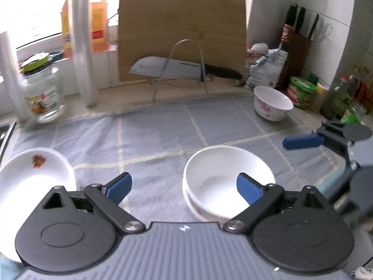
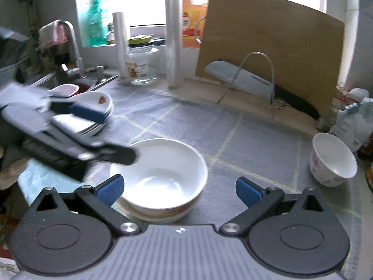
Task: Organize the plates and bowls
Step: 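Move the left gripper toward the pink-patterned white bowl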
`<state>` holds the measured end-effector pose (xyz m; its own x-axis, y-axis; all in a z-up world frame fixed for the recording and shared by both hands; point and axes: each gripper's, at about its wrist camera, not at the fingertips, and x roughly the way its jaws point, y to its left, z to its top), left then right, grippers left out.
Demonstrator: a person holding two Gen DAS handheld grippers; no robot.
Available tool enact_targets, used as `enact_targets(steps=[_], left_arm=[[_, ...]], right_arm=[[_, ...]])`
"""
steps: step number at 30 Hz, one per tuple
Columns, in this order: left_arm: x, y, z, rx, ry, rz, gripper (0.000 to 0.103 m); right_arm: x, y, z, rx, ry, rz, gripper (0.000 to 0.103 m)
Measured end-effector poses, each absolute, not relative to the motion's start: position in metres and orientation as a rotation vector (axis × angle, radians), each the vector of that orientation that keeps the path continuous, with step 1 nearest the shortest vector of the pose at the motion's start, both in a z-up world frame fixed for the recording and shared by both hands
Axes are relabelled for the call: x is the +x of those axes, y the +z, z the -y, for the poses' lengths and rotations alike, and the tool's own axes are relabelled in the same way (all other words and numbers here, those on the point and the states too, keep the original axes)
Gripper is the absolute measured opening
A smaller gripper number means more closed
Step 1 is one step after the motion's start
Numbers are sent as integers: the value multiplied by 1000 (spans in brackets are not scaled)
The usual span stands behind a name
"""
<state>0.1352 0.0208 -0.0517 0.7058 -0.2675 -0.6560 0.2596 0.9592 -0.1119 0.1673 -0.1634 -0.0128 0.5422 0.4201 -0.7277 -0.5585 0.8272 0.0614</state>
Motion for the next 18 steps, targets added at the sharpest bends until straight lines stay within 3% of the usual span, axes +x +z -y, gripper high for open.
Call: enact_targets(steps=[18], left_arm=[[99,-42,-5,111,-425,-613,102]], right_arm=[[154,-8,189,-152,359,-825,103]])
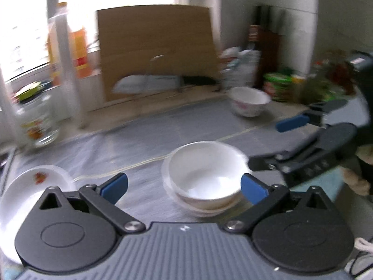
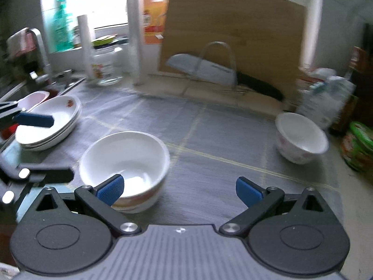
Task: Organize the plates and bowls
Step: 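Move the left gripper toward the pink-patterned white bowl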
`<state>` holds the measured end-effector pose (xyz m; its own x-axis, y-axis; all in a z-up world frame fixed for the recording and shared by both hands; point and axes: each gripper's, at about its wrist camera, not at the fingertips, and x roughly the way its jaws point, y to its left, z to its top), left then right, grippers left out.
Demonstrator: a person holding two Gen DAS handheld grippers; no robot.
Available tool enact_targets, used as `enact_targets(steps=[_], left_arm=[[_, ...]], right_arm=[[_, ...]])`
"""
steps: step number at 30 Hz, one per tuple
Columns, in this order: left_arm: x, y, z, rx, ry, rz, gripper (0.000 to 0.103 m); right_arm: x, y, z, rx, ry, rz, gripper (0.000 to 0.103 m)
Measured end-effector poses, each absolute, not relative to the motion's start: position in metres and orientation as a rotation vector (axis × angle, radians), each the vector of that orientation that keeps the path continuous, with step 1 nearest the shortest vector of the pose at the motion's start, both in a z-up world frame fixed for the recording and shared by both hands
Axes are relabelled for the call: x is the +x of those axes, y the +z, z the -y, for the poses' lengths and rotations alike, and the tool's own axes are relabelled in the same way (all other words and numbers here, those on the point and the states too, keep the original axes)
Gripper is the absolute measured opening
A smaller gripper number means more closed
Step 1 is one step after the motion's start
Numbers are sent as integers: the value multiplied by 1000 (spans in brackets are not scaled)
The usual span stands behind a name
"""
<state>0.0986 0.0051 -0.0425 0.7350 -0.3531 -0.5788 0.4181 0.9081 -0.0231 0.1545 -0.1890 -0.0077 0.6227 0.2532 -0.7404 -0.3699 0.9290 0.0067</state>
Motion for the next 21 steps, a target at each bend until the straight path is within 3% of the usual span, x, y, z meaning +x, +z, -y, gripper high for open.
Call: enact_targets(steps=[9,21], left_arm=[[110,-33,55,146,-665,-559,102],[167,-61,183,36,-528,-639,102]], right_arm=[[138,3,261,-117,94,-824,103],[223,-24,376,-160,133,-856,103]])
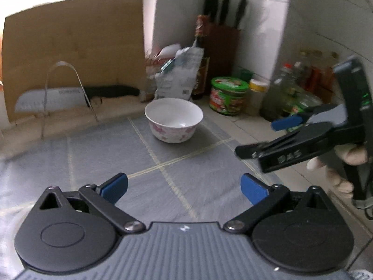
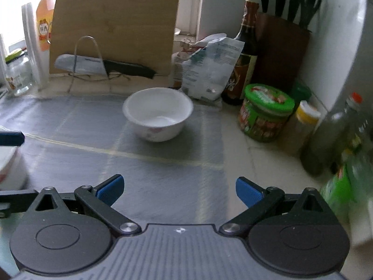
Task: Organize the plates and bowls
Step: 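Move the left gripper toward the pink-patterned white bowl, then grasp the pink-patterned bowl rim with the left gripper while the right gripper grasps the opposite rim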
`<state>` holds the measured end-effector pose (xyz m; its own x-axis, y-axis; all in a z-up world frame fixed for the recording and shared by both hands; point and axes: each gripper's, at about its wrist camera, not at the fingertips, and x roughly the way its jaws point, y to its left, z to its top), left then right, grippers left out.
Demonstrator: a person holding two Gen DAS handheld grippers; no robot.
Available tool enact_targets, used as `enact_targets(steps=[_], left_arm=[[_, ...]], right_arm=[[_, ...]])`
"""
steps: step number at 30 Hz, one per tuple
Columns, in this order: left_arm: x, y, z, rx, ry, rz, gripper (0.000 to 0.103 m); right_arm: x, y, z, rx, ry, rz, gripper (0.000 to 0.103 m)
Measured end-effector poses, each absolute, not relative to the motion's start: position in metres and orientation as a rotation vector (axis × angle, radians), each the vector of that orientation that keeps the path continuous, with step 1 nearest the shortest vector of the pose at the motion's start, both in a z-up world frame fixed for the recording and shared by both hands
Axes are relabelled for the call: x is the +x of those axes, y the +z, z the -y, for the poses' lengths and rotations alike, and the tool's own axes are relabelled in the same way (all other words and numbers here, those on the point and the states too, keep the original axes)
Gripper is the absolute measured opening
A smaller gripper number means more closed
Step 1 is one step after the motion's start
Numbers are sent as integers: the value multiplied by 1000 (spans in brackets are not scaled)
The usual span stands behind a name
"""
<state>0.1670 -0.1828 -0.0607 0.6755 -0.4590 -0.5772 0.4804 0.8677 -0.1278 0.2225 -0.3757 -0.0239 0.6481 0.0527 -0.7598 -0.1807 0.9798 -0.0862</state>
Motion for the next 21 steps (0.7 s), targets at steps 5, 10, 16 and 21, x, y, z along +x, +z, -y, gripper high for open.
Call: enact_targets(steps=[5,10,16,21], left_arm=[[202,-92,222,32,-433,-675,102],[234,-121,247,68,-394,-748,102],[247,-131,258,128,-372,-721,102],[248,-133,252,128,-387,-695,103]], right_arm=[[251,-24,399,-173,166,-825,103],[265,-25,411,-168,203,-820,103],[273,-35,412,-167,247,-842,103],[282,-41,407,-166,289,-853,103]])
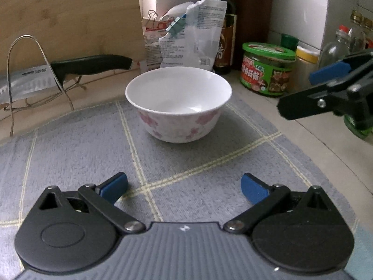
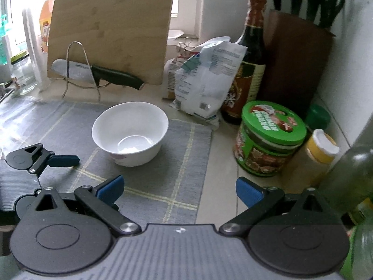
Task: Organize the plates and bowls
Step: 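Grasp the pink-patterned bowl rim with the left gripper while the right gripper grasps the opposite rim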
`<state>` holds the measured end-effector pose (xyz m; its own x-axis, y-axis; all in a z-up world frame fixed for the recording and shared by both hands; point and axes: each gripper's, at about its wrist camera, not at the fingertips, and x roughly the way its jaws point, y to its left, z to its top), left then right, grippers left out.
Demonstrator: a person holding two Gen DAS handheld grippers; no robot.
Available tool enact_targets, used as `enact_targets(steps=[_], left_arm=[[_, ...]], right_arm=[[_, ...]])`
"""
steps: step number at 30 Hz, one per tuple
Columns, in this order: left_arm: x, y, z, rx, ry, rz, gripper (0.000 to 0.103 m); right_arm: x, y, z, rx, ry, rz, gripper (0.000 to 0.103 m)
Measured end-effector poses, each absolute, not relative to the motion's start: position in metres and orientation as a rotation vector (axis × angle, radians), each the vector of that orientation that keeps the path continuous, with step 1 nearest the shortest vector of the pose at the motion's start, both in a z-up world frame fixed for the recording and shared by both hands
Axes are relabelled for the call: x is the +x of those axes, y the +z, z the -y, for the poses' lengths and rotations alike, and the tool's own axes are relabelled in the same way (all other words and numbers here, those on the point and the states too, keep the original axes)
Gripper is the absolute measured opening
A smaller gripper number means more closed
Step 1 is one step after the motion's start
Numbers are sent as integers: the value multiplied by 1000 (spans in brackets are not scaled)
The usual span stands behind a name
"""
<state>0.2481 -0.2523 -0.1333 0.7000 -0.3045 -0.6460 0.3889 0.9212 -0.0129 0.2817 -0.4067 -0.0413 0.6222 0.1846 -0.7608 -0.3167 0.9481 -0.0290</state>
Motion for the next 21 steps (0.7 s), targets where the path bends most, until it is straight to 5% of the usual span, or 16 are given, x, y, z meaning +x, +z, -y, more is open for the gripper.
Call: enact_targets(steps=[21], left_arm=[[267,-126,270,181,-310,-550,102]], right_arm=[[339,-53,380,-240,517,-860,103]])
